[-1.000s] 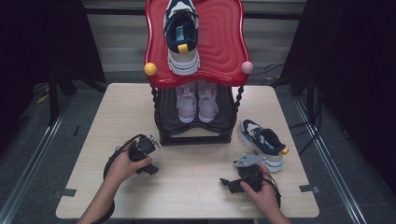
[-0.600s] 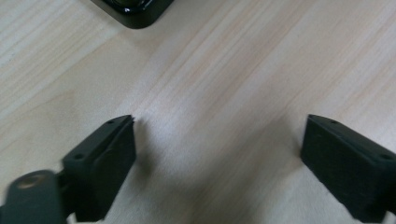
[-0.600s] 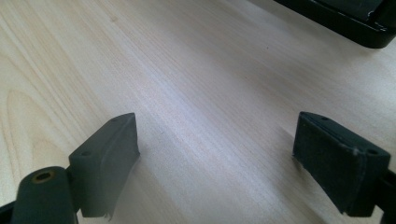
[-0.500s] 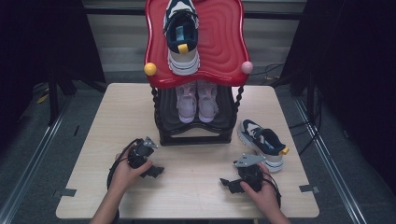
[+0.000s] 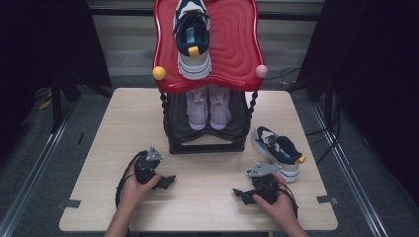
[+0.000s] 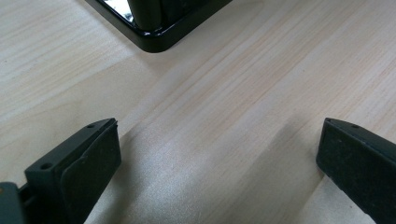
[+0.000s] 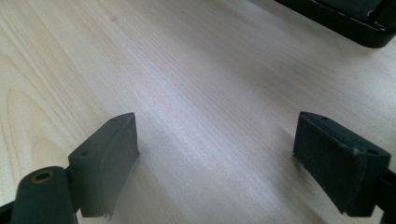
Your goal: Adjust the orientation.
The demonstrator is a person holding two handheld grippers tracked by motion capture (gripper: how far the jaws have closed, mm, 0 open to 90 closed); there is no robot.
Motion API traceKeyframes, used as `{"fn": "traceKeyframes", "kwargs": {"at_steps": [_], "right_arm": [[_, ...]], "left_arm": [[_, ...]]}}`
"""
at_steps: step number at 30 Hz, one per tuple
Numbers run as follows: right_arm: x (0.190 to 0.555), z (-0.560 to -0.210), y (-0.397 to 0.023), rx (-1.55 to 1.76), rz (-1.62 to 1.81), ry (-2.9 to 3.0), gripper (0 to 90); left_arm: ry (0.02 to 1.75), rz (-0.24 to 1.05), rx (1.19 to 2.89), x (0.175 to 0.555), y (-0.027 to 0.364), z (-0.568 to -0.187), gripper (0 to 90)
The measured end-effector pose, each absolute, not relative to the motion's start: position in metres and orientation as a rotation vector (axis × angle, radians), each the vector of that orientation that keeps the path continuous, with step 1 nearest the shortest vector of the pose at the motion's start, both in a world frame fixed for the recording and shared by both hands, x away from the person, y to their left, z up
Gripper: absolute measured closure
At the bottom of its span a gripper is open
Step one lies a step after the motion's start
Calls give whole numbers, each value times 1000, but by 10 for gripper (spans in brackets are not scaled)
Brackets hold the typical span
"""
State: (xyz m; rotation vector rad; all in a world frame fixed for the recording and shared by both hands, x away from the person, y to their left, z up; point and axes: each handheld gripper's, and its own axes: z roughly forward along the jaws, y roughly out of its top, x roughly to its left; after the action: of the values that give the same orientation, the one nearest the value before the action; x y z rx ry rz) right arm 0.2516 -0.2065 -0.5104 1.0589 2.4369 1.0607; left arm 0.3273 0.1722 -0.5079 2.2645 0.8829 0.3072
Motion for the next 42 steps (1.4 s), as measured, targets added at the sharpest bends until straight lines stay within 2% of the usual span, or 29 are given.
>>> {"fn": "traceKeyframes", "kwargs": {"at_steps": [19,33,42], "right_arm": [[250,-500,-214,1029,1046,2503,168],[259,-451,-233,997,1068,2474,224],[266,-414,-273,1047,985,2367,236]], "left_arm": [[873,329,2233,324,175,-511,0],[873,329,2232,324,175,-511,0],[873,329,2233,324,175,-511,0]]}}
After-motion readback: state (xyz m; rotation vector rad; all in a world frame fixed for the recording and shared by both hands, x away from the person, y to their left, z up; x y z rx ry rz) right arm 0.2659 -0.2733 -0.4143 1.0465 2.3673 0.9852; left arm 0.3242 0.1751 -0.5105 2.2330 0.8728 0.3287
